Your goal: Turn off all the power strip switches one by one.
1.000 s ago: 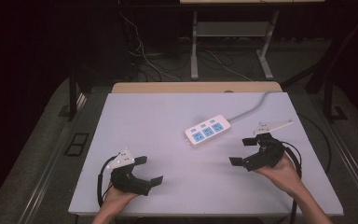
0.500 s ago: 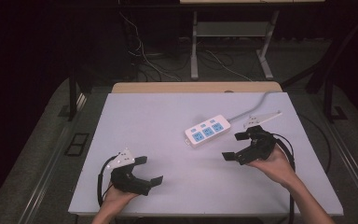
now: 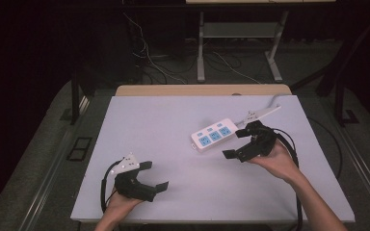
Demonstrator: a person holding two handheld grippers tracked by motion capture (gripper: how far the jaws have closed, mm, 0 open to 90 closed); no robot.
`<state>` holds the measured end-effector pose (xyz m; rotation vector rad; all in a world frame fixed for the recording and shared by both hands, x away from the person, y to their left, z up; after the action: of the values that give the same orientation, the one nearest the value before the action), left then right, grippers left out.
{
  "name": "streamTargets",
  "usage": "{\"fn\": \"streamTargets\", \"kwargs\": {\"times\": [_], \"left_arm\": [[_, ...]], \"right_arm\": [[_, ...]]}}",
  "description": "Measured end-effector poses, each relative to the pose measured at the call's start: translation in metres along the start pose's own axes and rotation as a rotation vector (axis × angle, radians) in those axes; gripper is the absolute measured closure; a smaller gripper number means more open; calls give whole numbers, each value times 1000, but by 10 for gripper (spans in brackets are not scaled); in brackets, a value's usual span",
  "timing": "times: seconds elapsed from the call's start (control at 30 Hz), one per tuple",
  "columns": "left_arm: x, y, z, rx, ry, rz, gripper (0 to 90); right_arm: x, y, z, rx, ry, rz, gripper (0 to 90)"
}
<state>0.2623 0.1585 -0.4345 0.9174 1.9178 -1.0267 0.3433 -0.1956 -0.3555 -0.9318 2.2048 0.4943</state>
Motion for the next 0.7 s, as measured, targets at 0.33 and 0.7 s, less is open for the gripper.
{"fn": "streamTargets", "kwargs": {"times": [0.33,0.7], "left_arm": [[0,1,-1,-1,-1,-2,0],[0,1,-1,-2,2,1,0]], "right_arm": [[-19,0,11,-8,30,-27,6],[-36,-3,23,-21,59,-35,6]]}}
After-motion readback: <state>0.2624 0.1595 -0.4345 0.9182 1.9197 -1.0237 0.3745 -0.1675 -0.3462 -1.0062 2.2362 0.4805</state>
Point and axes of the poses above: each handheld gripper's, and its own axes: z roughly forward along the jaws, x roughly out of its underside, y roughly to its left, the point moved 2 cm from there along z, roughly forward along the jaws, and after that the axes turned 12 degrees about x, right-handed, at the moved point
